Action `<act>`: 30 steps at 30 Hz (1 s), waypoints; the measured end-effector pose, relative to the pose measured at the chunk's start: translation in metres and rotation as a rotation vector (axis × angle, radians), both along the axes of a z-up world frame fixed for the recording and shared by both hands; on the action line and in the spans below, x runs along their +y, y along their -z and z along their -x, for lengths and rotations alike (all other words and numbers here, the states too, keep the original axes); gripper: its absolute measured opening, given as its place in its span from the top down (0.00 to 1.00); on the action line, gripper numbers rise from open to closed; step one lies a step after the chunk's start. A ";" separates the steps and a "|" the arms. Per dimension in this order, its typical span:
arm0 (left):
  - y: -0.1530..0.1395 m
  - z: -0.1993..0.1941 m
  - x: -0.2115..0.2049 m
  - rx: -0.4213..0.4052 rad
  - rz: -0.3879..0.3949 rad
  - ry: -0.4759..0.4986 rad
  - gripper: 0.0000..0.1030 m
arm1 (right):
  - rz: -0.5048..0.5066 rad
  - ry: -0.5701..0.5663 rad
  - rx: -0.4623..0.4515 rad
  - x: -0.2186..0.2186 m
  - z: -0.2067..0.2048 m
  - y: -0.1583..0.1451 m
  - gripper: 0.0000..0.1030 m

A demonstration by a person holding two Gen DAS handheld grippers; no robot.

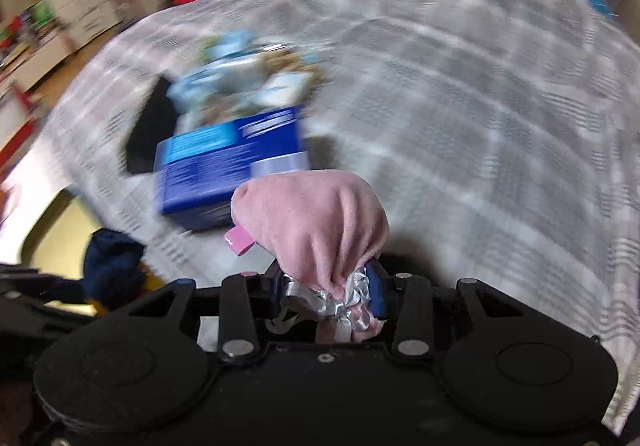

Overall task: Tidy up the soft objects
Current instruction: 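Carry the bow to the gold tray and open the left tool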

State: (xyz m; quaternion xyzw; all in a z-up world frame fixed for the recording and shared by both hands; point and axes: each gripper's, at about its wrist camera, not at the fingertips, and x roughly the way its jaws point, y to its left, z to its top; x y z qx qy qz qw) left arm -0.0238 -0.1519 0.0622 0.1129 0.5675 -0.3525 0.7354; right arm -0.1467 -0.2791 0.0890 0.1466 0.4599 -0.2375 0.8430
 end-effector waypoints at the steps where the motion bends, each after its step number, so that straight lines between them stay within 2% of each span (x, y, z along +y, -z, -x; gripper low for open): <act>1: 0.002 -0.005 0.010 -0.002 -0.007 -0.031 0.31 | -0.011 -0.033 0.004 0.009 -0.006 0.002 0.63; 9: 0.023 -0.057 0.088 -0.019 -0.073 -0.327 0.31 | -0.141 -0.282 0.063 0.082 -0.065 0.017 0.63; 15: 0.044 -0.099 0.135 -0.058 -0.135 -0.497 0.31 | -0.147 -0.367 0.104 0.126 -0.109 0.027 0.63; 23: 0.075 -0.145 0.170 -0.039 -0.182 -0.599 0.30 | -0.155 -0.414 0.183 0.159 -0.158 0.053 0.63; 30: 0.101 -0.164 0.184 -0.020 -0.219 -0.645 0.29 | -0.155 -0.435 0.241 0.180 -0.190 0.073 0.62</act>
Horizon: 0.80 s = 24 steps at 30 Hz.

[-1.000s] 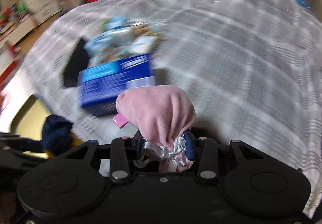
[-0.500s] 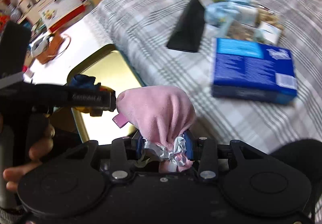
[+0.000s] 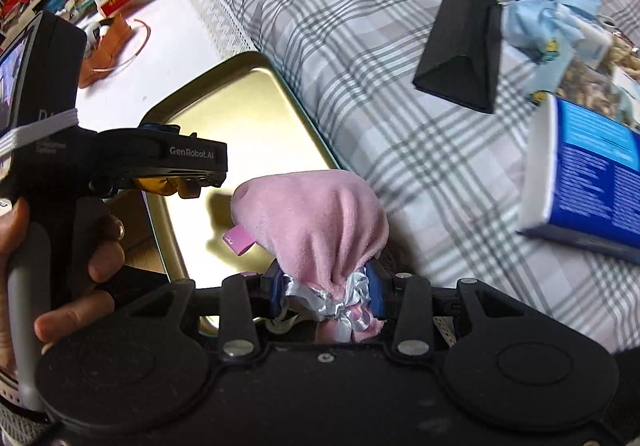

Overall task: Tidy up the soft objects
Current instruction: 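Carry the bow to the gold tray and open the left tool, then lower the pink pouch into the gold tray and open the right tool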

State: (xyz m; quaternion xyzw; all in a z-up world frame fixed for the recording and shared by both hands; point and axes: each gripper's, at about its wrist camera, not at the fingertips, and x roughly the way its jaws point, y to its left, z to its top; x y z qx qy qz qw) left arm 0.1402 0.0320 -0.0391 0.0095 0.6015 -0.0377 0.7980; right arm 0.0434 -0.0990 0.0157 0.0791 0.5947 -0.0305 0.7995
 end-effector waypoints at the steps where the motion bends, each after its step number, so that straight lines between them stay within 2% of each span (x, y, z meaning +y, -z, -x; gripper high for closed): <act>1: 0.004 -0.002 0.001 0.012 -0.008 -0.002 0.29 | 0.000 -0.003 0.007 -0.002 -0.004 0.004 0.62; 4: 0.008 -0.006 0.006 0.031 0.004 -0.011 0.29 | 0.004 -0.008 0.026 0.002 -0.015 0.014 0.62; 9: 0.002 -0.011 0.009 -0.003 -0.017 -0.049 0.21 | 0.002 -0.015 0.038 0.006 -0.031 0.027 0.58; 10: -0.001 -0.011 0.008 -0.018 -0.031 -0.050 0.19 | -0.001 -0.013 0.032 0.006 -0.032 0.027 0.57; 12: -0.005 -0.010 0.006 -0.052 -0.050 -0.048 0.08 | -0.003 -0.013 0.019 0.006 -0.038 0.028 0.51; 17: -0.007 -0.007 0.001 -0.076 -0.075 -0.021 0.04 | 0.008 -0.020 0.002 0.006 -0.041 0.027 0.49; 24: -0.007 -0.005 -0.004 -0.100 -0.102 -0.009 0.04 | -0.001 0.005 0.019 -0.003 -0.037 0.030 0.49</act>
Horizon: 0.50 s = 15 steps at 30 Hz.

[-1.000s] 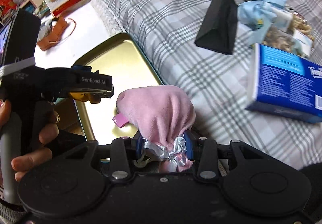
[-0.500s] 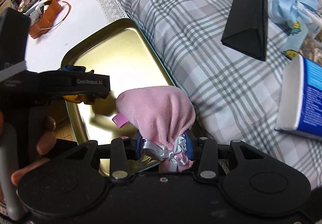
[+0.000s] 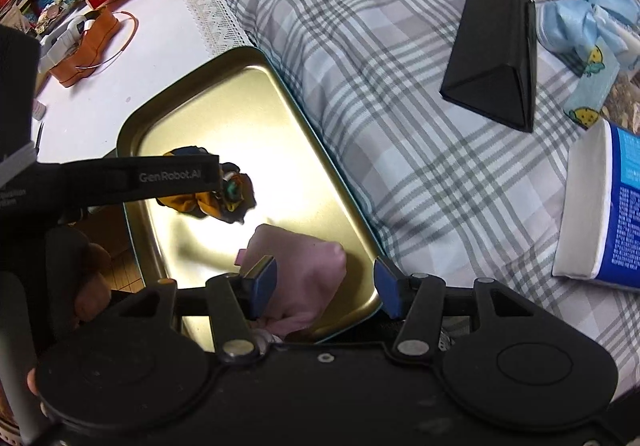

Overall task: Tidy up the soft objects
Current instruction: 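Lower the pink pouch into the gold tray and open the right tool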

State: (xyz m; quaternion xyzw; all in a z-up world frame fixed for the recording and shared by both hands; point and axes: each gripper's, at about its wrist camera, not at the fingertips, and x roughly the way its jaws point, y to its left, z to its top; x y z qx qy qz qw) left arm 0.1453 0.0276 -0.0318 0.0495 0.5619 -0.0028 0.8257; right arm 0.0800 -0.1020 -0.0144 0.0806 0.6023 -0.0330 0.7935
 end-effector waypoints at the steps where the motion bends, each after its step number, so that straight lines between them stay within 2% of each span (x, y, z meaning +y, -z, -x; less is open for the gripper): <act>1: -0.001 0.000 0.000 -0.004 -0.001 0.000 0.04 | 0.000 0.003 0.002 -0.001 0.001 0.000 0.49; 8: -0.004 0.003 0.000 -0.044 0.004 0.005 0.04 | -0.001 0.019 0.008 -0.004 0.008 0.000 0.48; 15: -0.003 0.005 -0.001 -0.039 0.015 0.023 0.04 | -0.001 0.016 0.002 -0.004 0.016 -0.004 0.48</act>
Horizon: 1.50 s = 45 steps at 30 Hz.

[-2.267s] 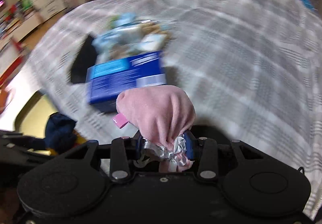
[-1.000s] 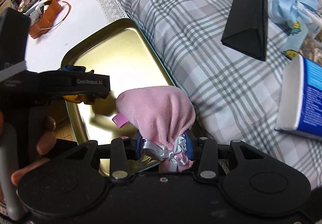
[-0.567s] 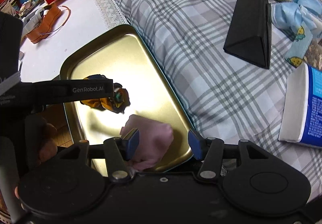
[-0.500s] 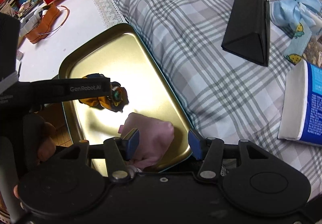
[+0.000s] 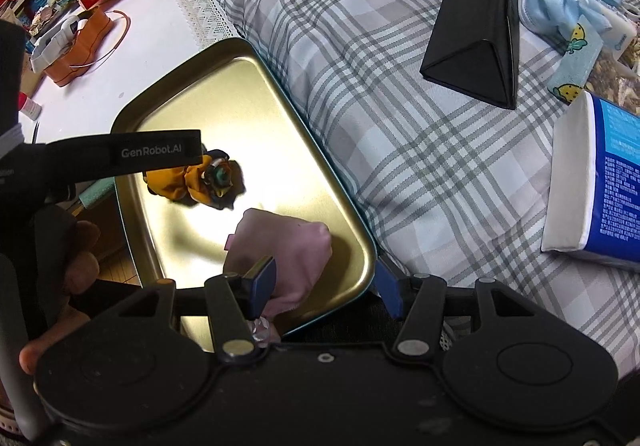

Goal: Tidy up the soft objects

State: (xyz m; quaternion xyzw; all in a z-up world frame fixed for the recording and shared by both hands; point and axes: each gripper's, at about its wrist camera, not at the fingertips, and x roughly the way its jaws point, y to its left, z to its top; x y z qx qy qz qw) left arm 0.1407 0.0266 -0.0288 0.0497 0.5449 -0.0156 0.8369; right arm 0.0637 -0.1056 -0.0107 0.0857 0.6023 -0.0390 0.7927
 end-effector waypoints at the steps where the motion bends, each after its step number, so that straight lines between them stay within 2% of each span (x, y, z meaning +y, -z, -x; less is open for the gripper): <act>1: 0.000 0.000 0.000 0.000 -0.002 0.003 0.04 | 0.000 -0.001 -0.002 0.000 0.001 -0.001 0.47; 17: 0.008 0.002 0.003 0.027 -0.020 -0.008 0.04 | -0.003 0.034 -0.040 -0.012 0.034 -0.018 0.45; 23: 0.003 0.007 0.005 -0.004 -0.027 -0.014 0.04 | -0.008 0.046 -0.073 -0.017 0.049 -0.029 0.42; 37: -0.003 0.047 -0.016 0.000 -0.014 0.074 0.04 | -0.011 0.098 -0.118 -0.048 0.103 -0.046 0.38; 41: -0.009 0.062 -0.036 -0.013 -0.080 0.135 0.04 | 0.000 0.141 -0.156 -0.073 0.118 -0.059 0.36; 45: -0.023 0.071 -0.064 -0.040 -0.162 0.219 0.04 | 0.033 0.223 -0.236 -0.111 0.127 -0.082 0.32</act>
